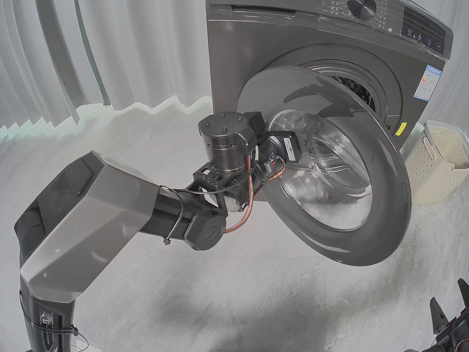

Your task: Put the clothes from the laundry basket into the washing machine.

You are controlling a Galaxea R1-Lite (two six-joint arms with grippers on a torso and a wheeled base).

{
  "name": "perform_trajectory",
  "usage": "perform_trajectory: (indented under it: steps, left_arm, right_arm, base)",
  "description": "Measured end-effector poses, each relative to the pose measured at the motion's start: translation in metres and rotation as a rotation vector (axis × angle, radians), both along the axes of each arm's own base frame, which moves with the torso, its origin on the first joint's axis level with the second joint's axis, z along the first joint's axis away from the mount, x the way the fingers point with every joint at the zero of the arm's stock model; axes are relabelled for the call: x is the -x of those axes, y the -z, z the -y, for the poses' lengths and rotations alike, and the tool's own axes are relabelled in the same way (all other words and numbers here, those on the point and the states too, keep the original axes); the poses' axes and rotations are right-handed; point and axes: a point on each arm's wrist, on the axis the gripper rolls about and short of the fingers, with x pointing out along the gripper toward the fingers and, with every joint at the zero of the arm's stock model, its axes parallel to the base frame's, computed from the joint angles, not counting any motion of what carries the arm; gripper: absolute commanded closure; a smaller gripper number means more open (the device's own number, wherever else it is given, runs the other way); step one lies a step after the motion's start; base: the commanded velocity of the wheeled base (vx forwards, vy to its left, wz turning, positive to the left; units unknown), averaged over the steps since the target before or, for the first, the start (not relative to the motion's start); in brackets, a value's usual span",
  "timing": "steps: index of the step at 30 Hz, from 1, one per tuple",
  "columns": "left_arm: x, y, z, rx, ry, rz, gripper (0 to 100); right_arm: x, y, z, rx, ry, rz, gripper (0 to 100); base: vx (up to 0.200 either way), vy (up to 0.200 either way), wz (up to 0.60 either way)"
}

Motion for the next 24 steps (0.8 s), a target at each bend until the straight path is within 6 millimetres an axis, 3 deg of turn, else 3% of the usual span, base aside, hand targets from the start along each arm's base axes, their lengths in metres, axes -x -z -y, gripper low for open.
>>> perform_trajectory:
  steps: [5,9,16,24]
  left_arm:
    - [0.009,0.009,-0.008,-0.033,-0.003,-0.039,0]
    - [0.031,0.016,-0.021,-0.076,0.007,-0.086,0]
    - [0.092,0.013,-0.061,-0.145,0.038,-0.145,0]
    - [0.17,0.008,-0.134,-0.214,0.04,-0.155,0]
  right_arm:
    - [0.0,0.0,0.0,0.0,0.0,0.0,0]
    - [0.0,0.0,0.0,0.0,0.0,0.0,0]
    - [0.0,0.0,0.0,0.0,0.0,0.0,0]
    - [0.0,0.0,0.0,0.0,0.0,0.0,0]
  base:
    - [0.0,0.0,0.0]
    - [0.0,0.0,0.0]
    - [0.0,0.0,0.0]
    - [0.0,0.0,0.0]
